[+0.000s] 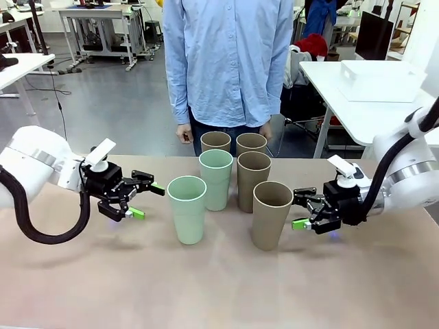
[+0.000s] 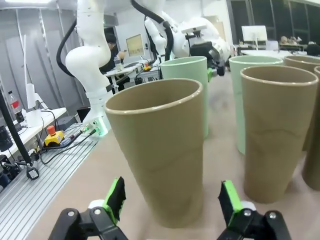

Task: Stack the cups and store them in the basket.
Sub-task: Pick up two Reusable plastic cups , one in each hand.

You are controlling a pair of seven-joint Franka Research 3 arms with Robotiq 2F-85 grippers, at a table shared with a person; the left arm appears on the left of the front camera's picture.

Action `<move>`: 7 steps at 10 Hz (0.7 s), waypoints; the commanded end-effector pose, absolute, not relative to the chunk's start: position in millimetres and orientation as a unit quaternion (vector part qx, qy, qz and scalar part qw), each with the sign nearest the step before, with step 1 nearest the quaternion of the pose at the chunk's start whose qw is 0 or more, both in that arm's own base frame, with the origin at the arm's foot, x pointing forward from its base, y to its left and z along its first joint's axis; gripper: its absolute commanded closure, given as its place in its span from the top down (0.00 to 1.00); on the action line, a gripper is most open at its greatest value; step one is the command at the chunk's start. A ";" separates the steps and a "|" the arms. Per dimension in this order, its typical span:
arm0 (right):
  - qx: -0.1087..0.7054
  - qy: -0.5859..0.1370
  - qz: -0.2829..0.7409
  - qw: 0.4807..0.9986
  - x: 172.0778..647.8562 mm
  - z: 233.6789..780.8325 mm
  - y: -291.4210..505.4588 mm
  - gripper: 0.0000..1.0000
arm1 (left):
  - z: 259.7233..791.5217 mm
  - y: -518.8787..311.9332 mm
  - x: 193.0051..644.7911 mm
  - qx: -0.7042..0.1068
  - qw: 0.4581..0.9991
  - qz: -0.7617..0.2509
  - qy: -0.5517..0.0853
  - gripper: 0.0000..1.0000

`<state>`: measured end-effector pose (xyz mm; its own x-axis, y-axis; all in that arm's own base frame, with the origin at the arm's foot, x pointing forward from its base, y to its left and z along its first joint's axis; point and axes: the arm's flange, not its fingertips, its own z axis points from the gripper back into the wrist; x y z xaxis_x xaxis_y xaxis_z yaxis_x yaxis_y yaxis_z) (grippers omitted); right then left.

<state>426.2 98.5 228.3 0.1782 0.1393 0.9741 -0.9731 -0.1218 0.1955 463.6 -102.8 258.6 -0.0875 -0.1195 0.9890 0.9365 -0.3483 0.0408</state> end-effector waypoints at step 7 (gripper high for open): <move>0.555 -0.403 0.504 0.524 425.8 224.5 103.0 1.00 | 241.4 -122.0 476.0 -0.560 0.378 -0.630 -0.382 1.00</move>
<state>425.9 103.4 225.0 0.1666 0.0725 0.9834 -0.9767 -0.1245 0.1747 476.4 -121.0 240.8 -0.0566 -0.0729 0.9957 0.9161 -0.4003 0.0228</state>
